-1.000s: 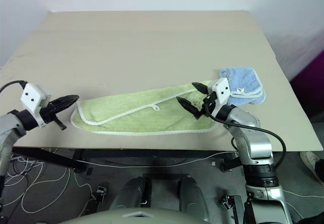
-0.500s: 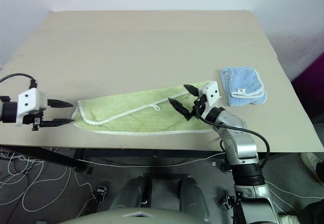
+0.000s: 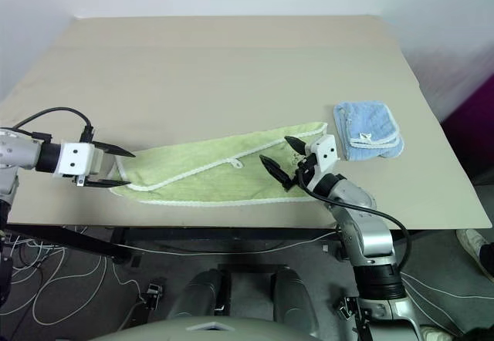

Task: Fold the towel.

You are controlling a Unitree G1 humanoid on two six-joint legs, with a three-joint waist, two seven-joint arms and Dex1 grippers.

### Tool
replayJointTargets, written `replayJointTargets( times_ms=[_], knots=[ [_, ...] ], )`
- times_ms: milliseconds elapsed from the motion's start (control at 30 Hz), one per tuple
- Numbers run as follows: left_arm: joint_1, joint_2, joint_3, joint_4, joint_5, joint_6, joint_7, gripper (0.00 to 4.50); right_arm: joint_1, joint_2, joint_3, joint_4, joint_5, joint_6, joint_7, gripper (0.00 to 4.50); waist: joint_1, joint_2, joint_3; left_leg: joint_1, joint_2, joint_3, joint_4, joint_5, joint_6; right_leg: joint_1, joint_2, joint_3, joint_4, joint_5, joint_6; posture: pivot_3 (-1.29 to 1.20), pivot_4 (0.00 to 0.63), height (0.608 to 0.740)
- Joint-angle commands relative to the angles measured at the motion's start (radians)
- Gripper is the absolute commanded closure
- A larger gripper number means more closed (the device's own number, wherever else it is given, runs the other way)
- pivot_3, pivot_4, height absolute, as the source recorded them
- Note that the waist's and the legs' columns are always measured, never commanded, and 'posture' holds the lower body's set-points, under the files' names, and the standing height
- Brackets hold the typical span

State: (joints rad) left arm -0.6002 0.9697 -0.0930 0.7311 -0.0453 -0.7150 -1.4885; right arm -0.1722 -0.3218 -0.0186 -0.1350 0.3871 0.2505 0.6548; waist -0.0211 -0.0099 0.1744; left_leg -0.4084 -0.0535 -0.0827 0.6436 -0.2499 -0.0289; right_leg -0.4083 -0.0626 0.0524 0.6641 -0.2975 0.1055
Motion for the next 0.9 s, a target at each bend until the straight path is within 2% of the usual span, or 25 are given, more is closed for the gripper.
replayJointTargets(
  times_ms=[33,233,533,733,833,900],
  knots=[
    [-0.019,0.016,-0.005,0.031,0.004,-0.053,-0.011,1.29,0.001,-0.006,-0.022,-0.058,0.018,-0.003,-0.008,0.0,0.001,0.0,0.0,0.0,0.0,0.0,0.0,0.0,0.0,0.0,0.0,0.0,0.0,0.0,0.0,0.0,0.15,0.74],
    [-0.009,0.021,-0.005,0.026,-0.005,-0.067,-0.015,1.29,0.009,-0.003,-0.013,-0.072,0.019,0.006,-0.017,0.0,0.003,0.0,0.0,0.0,0.0,0.0,0.001,0.0,0.0,0.001,0.0,0.0,0.0,0.0,0.0,0.0,0.15,0.74],
    [-0.004,-0.006,-0.021,0.037,0.056,-0.165,0.102,1.29,-0.004,-0.001,-0.005,-0.072,0.023,0.021,-0.014,0.0,0.002,0.0,0.0,0.0,0.0,0.0,0.002,0.0,0.0,0.001,0.0,0.0,0.0,0.0,0.0,0.0,0.15,0.74],
    [0.002,0.0,-0.053,0.05,0.068,-0.233,0.118,1.29,-0.007,-0.002,-0.004,-0.073,0.027,0.028,-0.014,0.0,0.002,0.0,0.0,0.0,0.0,0.0,0.002,0.0,0.0,0.001,0.0,0.0,0.001,0.0,0.0,0.0,0.15,0.74],
    [0.001,-0.001,-0.063,0.059,0.073,-0.25,0.134,1.92,-0.008,-0.002,-0.002,-0.074,0.027,0.029,-0.014,0.0,0.002,0.0,0.0,0.0,0.0,0.0,0.002,0.0,0.0,0.001,0.0,0.0,0.001,0.0,0.0,0.0,0.15,0.74],
    [0.002,0.001,-0.069,0.062,0.073,-0.255,0.139,2.58,-0.007,-0.003,-0.002,-0.076,0.028,0.03,-0.014,0.0,0.002,0.0,0.0,0.0,0.0,0.0,0.002,0.0,0.0,0.001,0.0,0.0,0.001,0.0,0.0,0.0,0.15,0.74]
  ],
)
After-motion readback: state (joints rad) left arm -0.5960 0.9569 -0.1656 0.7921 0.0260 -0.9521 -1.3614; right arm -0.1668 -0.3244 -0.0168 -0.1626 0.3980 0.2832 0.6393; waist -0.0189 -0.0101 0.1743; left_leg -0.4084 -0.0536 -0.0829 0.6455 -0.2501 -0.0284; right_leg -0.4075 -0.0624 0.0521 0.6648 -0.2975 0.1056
